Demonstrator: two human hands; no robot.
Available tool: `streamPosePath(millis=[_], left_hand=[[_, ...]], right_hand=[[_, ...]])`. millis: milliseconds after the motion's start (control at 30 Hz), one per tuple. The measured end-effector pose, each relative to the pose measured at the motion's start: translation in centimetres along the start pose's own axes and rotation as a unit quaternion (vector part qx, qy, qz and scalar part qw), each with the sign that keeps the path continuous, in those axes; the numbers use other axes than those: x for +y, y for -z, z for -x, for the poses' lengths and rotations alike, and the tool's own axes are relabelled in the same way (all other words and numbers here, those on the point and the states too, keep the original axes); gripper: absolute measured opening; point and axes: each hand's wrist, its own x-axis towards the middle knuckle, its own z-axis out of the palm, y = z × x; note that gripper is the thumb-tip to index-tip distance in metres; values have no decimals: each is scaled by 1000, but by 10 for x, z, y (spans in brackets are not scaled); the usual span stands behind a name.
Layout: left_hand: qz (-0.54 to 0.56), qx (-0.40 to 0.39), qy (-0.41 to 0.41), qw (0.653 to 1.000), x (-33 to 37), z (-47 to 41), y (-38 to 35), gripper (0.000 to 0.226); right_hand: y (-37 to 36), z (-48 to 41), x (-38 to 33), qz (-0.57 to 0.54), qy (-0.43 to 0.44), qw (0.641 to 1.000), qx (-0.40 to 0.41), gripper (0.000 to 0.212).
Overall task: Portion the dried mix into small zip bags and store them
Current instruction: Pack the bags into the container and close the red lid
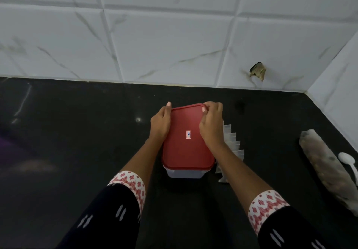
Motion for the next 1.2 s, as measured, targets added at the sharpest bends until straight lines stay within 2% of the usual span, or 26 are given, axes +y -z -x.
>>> streamPosePath(millis=[67, 133, 267, 367, 467, 633, 800, 900, 967, 1000, 1067, 1133, 1167, 1200], left_hand=[[-32, -12, -29, 999, 2, 0, 2, 36], [-66, -17, -71, 995, 1, 0, 3, 32], [-106, 19, -131, 986, 1, -3, 2, 28], [-128, 45, -192, 972, 5, -1, 3, 25], [-142, 65, -242, 958, 10, 3, 5, 24], [-143, 84, -246, 955, 18, 11, 7, 27], [-97, 110, -226, 963, 30, 24, 11, 30], [-61, 130, -243, 959, 39, 33, 17, 28], [-54, 140, -266, 952, 47, 38, 22, 29], [-54, 146, -279, 947, 50, 41, 25, 29], [-57, 155, -302, 939, 54, 49, 31, 28], [-48, 159, -306, 937, 55, 60, 36, 27], [-41, 161, -303, 939, 54, 65, 38, 27], [-36, 162, -300, 939, 54, 71, 39, 27]], right_hand=[[1, 2, -2, -30, 25, 999, 18, 24], [1, 1, 1, -58, 9, 998, 15, 24], [1, -4, 9, -152, -111, 982, -8, 27], [1, -6, 6, -258, -189, 947, -5, 29], [0, -6, 6, -312, -237, 920, -20, 34], [6, -7, 10, -444, -280, 850, -50, 53], [12, -6, 10, -486, -267, 827, -96, 58], [16, -5, 8, -511, -277, 804, -125, 60], [20, -3, 5, -518, -274, 795, -159, 70], [22, -1, 3, -514, -273, 797, -162, 74], [26, 2, 1, -512, -276, 799, -152, 66], [33, 4, -2, -520, -261, 801, -141, 50], [38, 7, -4, -516, -245, 809, -137, 40], [45, 12, -7, -489, -221, 834, -130, 36]])
